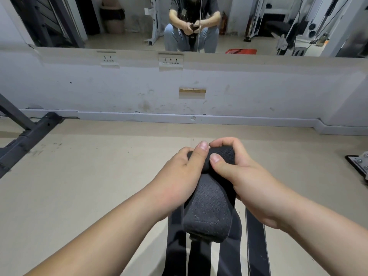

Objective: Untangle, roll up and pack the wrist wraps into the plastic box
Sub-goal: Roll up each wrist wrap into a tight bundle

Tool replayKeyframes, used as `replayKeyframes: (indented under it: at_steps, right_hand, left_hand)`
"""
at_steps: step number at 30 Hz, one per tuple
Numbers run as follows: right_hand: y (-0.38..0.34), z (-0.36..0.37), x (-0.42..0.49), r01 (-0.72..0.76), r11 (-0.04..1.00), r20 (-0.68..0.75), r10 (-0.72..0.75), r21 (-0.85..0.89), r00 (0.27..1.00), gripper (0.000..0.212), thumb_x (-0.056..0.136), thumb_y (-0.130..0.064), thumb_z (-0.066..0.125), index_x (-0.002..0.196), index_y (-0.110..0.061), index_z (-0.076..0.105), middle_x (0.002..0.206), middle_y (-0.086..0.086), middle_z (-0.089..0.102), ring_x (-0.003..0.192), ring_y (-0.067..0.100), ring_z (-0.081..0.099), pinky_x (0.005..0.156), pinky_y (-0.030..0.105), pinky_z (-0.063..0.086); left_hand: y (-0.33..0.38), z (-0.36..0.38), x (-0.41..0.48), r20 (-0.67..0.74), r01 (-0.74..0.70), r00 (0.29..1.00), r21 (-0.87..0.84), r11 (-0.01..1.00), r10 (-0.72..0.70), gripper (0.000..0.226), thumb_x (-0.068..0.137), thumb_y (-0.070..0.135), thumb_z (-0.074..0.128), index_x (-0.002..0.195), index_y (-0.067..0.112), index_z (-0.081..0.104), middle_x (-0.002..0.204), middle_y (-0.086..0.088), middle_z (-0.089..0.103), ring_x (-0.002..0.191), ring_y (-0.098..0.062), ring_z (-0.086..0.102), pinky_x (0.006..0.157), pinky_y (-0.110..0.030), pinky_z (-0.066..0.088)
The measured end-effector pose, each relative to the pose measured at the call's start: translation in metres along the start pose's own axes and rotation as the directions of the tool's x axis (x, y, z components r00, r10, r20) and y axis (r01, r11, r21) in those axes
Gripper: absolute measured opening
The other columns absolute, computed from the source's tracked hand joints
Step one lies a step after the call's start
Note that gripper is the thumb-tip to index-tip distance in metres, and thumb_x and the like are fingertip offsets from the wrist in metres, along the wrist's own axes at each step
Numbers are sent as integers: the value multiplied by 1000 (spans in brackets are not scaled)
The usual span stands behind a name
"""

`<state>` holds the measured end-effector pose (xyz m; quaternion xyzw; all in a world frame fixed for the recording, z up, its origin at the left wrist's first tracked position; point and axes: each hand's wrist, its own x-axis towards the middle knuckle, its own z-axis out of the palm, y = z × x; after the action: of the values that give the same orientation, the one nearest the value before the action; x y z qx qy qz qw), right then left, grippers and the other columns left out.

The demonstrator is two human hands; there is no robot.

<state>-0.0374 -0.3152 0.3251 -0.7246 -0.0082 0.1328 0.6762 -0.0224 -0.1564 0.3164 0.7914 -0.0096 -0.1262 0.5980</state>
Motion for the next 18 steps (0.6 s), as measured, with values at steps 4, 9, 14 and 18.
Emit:
replayKeyframes:
  at_steps: [4,9,14,18]
  right_hand:
    - [1,2,3,-29,990,-33,25,-137,999,16,102,-64,49,113,-52,53,131,-5,66,108,15,69,80,30,53]
    - [6,1,2,-192,978,24,191,86,981,50,92,-83,43,129,-53,57,126,-15,74,120,12,70,112,51,49]
    - [-4,-3,0,-276,923,127,250,269,960,65,96,-73,45,124,-25,78,120,1,79,111,18,76,103,39,52]
    - [-7,-8,1,-248,944,140,221,219,965,57,99,-66,48,122,-23,78,119,4,80,110,19,76,95,35,55]
  left_hand:
    - [0,-4,-1,-27,-27,999,24,999,28,50,101,69,45,113,27,68,105,8,78,101,-10,74,99,-45,58]
    - [-2,-1,-6,-47,-54,998,-100,993,49,19,105,54,53,119,44,57,110,9,75,106,-14,73,102,-49,56]
    - [0,-5,-8,52,-98,992,-211,973,111,24,108,27,58,122,47,54,106,-5,70,91,-26,74,87,-47,64]
    - [-1,-5,-9,123,-93,984,-272,958,130,33,106,1,55,123,30,53,90,8,73,78,-10,69,72,-26,60]
